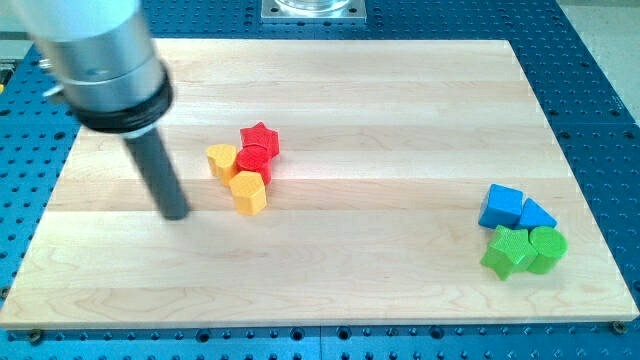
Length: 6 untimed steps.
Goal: Slide the yellow hexagon towards the blue cube
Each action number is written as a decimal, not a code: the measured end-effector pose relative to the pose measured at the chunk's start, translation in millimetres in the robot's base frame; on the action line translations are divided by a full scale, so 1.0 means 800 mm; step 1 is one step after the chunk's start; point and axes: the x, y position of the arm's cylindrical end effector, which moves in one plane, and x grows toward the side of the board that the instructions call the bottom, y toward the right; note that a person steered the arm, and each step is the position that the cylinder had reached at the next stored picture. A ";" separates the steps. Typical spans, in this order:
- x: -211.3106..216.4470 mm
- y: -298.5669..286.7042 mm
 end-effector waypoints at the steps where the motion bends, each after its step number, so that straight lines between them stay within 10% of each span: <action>1: 0.005 0.122; 6: 0.028 0.322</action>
